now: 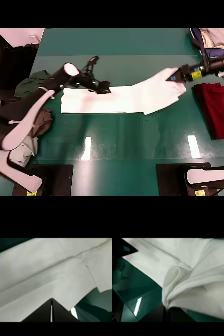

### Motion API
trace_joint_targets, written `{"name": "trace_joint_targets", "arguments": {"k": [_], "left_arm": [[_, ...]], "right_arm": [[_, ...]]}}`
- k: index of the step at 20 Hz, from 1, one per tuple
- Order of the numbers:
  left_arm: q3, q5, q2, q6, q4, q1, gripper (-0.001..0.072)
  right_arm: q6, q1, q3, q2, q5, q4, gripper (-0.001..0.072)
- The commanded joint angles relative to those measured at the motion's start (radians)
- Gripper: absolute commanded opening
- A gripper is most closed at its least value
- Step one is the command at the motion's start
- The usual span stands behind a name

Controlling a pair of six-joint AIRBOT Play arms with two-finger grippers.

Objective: Fold the shirts.

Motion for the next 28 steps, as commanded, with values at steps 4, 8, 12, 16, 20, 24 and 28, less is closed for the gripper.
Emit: {"name": "trace_joint_targets", "arguments": {"k": [4, 8, 12, 16, 20, 24, 28], "left_arm": [[0.240, -0.042, -0.235, -0.060, 0.011, -0.080, 0.0020], [0.240, -0.066, -0.248, -0.083, 0.101, -0.080, 0.0020], [0.240, -0.095, -0.247, -0.082, 0.122, -0.077, 0.0021], [0.278, -0.166, -0.219, -0.074, 0.192, -0.050, 0.0020], [0.296, -0.231, -0.093, -0.043, 0.252, 0.054, 0.0021], [0.308, -0.359, 0.047, 0.005, 0.256, 0.227, 0.0021], [0.308, -0.451, 0.160, 0.023, 0.259, 0.390, 0.0022]], "right_arm": [[0.181, 0.273, 0.257, 0.018, -0.017, -0.001, 0.0018], [0.232, 0.389, 0.389, -0.033, -0.019, -0.002, 0.0018], [0.254, 0.464, 0.473, -0.092, -0.023, -0.002, 0.0018], [0.253, 0.503, 0.474, -0.122, -0.042, -0.003, 0.0018], [0.252, 0.548, 0.474, -0.161, -0.099, -0.005, 0.0018], [0.225, 0.618, 0.475, -0.226, -0.201, -0.003, 0.0018], [0.159, 0.709, 0.475, -0.320, -0.315, -0.002, 0.0018]]}}
